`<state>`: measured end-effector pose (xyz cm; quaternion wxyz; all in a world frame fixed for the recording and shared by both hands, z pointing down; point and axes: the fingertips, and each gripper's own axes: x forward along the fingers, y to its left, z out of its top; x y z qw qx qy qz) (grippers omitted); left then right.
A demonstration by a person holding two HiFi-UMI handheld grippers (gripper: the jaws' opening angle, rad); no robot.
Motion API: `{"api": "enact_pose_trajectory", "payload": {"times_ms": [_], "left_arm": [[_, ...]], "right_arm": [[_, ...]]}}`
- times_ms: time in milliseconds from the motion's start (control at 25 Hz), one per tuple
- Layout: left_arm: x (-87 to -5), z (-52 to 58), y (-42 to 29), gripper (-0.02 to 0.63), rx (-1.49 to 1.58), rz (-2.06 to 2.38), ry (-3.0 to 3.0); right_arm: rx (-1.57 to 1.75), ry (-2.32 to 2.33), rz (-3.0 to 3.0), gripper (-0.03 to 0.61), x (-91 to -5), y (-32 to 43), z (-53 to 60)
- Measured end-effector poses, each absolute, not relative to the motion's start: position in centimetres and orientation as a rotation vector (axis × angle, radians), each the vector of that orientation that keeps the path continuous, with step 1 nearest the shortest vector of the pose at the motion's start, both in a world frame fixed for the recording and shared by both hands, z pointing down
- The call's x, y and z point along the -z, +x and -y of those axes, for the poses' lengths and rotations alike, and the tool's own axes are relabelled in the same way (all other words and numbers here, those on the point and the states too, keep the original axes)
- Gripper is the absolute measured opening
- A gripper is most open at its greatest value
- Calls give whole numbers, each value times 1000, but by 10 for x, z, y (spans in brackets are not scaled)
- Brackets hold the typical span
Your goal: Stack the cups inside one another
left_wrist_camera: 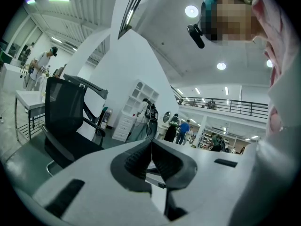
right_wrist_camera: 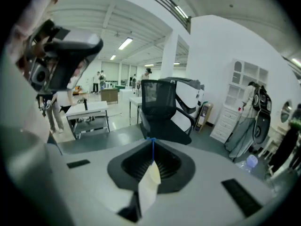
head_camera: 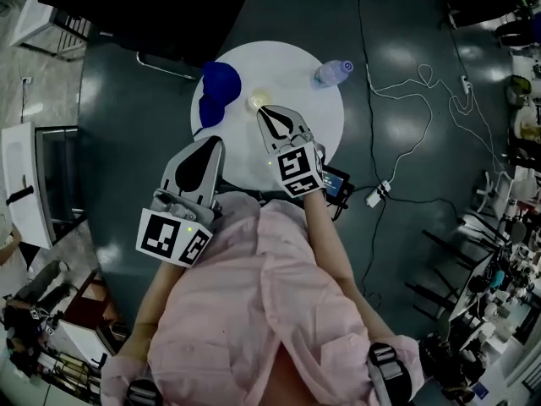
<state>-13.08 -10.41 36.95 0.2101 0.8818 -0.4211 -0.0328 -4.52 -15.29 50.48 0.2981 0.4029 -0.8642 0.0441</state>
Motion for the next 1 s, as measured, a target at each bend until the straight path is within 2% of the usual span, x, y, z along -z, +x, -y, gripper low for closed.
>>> {"api": "enact_pose_trajectory", "payload": {"times_ms": [480, 1000], "left_arm": [[-367, 91, -117, 20, 89, 1139, 2472], [-365, 78, -54, 20, 52, 1028, 2559]], "right_arm": [[-165, 1251, 2486, 32, -443, -39, 116], [-225, 1649, 2450, 32, -397, 68, 56]]}}
